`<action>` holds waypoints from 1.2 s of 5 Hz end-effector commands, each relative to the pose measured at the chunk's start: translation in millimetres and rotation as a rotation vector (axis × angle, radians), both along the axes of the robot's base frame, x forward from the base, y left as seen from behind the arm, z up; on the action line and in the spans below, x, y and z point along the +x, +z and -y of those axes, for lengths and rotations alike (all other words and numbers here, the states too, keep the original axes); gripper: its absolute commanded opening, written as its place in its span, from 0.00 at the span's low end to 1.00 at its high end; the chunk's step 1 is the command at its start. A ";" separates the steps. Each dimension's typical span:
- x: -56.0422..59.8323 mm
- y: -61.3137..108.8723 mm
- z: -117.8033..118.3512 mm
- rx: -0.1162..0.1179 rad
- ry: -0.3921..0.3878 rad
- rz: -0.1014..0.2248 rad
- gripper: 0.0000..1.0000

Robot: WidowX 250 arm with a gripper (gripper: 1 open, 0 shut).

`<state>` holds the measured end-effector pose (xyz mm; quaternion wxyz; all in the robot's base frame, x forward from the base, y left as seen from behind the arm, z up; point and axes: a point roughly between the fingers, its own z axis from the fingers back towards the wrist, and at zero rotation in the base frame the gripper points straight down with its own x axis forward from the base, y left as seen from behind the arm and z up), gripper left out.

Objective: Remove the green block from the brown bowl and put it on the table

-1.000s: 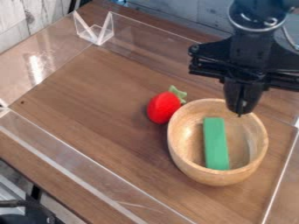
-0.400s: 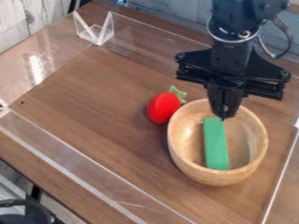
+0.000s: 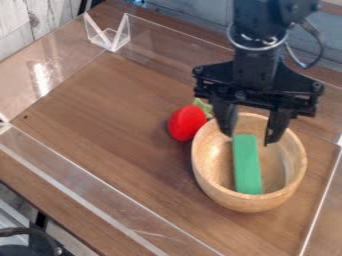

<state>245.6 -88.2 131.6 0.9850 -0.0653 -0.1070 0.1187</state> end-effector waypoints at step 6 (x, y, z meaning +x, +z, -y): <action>-7.3 -88.3 20.2 -0.036 0.217 -0.057 1.00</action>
